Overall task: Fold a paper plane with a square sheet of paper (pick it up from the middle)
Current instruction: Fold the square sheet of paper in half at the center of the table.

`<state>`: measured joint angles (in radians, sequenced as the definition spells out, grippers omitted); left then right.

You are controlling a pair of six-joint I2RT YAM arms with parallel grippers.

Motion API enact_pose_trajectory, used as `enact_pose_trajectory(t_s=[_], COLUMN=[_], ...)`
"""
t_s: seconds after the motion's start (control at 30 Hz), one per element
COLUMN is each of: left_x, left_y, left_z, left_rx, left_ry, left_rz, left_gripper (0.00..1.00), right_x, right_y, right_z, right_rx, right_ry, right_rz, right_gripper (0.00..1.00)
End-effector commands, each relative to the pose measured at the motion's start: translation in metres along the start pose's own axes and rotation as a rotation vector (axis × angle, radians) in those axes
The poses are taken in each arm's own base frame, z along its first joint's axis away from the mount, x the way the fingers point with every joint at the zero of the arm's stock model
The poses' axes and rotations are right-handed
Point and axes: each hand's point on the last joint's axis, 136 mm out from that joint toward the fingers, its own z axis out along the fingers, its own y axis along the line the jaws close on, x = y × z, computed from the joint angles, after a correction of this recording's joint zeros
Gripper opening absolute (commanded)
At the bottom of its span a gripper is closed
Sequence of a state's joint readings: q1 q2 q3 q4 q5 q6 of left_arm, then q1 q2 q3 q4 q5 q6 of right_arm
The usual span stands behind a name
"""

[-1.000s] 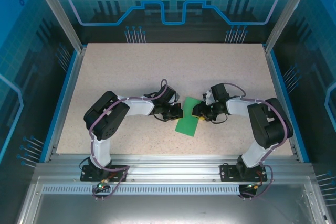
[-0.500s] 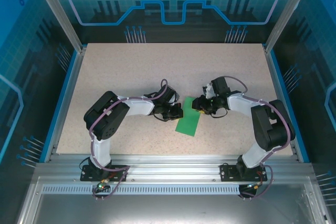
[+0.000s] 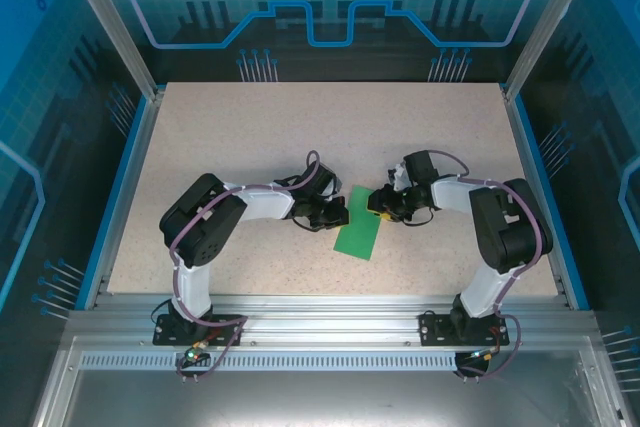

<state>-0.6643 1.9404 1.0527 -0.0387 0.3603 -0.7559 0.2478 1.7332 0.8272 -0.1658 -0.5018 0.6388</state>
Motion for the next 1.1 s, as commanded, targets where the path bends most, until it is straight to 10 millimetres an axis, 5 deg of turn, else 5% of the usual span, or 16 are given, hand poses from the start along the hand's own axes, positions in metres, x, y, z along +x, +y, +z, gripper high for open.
enact_pose_trajectory(t_s=[0.0, 0.1, 0.43, 0.83, 1.07], left_x=[0.032, 0.031, 0.032, 0.032, 0.032], left_y=[0.042, 0.042, 0.04, 0.04, 0.039], left_z=[0.008, 0.008, 0.006, 0.006, 0.005], left_rx=[-0.15, -0.15, -0.147, -0.149, -0.147], left_ry=[0.101, 0.1, 0.099, 0.099, 0.099], left_rz=[-0.042, -0.041, -0.04, -0.041, -0.038], left_gripper=[0.0, 0.0, 0.0, 0.0, 0.0], right_x=[-0.014, -0.023, -0.021, -0.046, -0.045], right_y=[0.012, 0.018, -0.026, 0.014, -0.021], right_z=[-0.019, -0.02, 0.006, -0.026, -0.004], right_rx=[0.001, -0.009, 0.04, -0.008, 0.051], right_ry=[-0.043, -0.048, -0.006, -0.054, -0.017], right_rz=[-0.015, -0.027, 0.084, -0.001, 0.068], right_gripper=[0.37, 0.38, 0.37, 0.38, 0.38])
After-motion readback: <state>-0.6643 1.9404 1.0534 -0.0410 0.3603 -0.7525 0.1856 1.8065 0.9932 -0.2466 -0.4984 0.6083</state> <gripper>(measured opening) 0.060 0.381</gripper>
